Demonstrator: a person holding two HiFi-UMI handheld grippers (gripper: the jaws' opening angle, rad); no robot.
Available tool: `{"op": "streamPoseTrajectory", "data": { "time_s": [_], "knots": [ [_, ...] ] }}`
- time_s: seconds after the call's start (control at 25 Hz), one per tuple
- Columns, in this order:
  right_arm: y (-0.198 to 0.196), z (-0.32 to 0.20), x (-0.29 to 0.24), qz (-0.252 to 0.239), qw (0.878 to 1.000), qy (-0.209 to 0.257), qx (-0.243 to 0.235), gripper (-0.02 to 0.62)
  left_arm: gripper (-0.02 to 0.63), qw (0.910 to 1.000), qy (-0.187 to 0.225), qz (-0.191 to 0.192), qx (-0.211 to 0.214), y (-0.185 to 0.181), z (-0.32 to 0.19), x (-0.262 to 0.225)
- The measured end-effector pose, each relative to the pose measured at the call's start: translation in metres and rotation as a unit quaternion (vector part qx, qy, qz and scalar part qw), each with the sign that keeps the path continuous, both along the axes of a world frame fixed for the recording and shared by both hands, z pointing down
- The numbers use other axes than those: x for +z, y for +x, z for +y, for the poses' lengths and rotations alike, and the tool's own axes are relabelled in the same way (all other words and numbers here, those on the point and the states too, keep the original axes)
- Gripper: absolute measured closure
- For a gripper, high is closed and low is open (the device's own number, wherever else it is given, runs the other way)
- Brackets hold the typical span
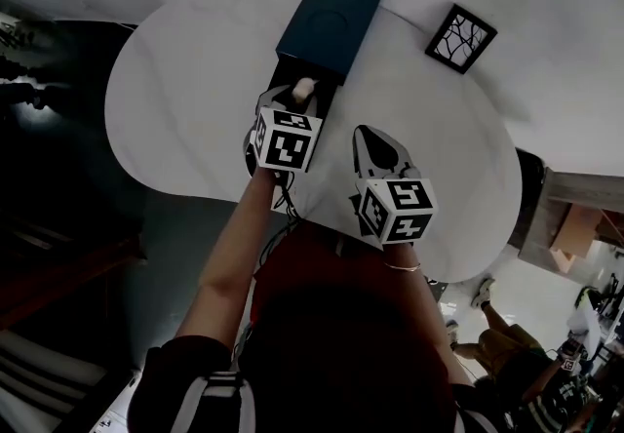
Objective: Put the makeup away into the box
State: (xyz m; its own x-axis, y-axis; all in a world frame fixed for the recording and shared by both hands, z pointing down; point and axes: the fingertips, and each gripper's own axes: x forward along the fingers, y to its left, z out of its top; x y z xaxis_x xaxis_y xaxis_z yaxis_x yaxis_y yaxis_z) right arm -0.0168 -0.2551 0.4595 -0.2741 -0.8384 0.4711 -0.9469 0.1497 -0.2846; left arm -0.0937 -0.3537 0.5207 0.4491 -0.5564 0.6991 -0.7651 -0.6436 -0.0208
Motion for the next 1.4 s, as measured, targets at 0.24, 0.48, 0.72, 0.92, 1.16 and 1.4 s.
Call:
{"op": "streamPoseTrajectory", "data": {
  "time_s": [0.24,0.48,0.72,0.92,1.16,1.4],
  "knots": [
    [0.0,-0.005,0.002,0.002,1.0,-0.004,0.004,0.581,0.442,0.9998,-0.019,-0.003,0.01,0.005,-0.002,0.008],
    [0.001,-0.007,0.004,0.002,1.0,-0.007,0.004,0.581,0.433,0.9993,-0.035,0.004,0.009,0.007,-0.004,0.014],
    [0.004,-0.008,0.004,-0.001,1.0,-0.008,0.005,0.581,0.399,0.9987,-0.049,-0.002,0.012,0.009,-0.003,0.02],
    [0.004,-0.008,0.003,-0.005,1.0,-0.007,0.004,0.581,0.382,0.9989,-0.045,0.0,0.012,0.009,-0.002,0.017],
    [0.005,-0.007,-0.001,-0.005,1.0,0.001,0.006,0.581,0.382,0.9995,-0.025,0.016,0.006,0.007,0.001,0.001],
    [0.002,-0.004,-0.008,-0.005,1.0,0.011,0.005,0.581,0.383,0.9994,-0.008,0.033,-0.002,-0.001,0.007,-0.019]
  ]
}}
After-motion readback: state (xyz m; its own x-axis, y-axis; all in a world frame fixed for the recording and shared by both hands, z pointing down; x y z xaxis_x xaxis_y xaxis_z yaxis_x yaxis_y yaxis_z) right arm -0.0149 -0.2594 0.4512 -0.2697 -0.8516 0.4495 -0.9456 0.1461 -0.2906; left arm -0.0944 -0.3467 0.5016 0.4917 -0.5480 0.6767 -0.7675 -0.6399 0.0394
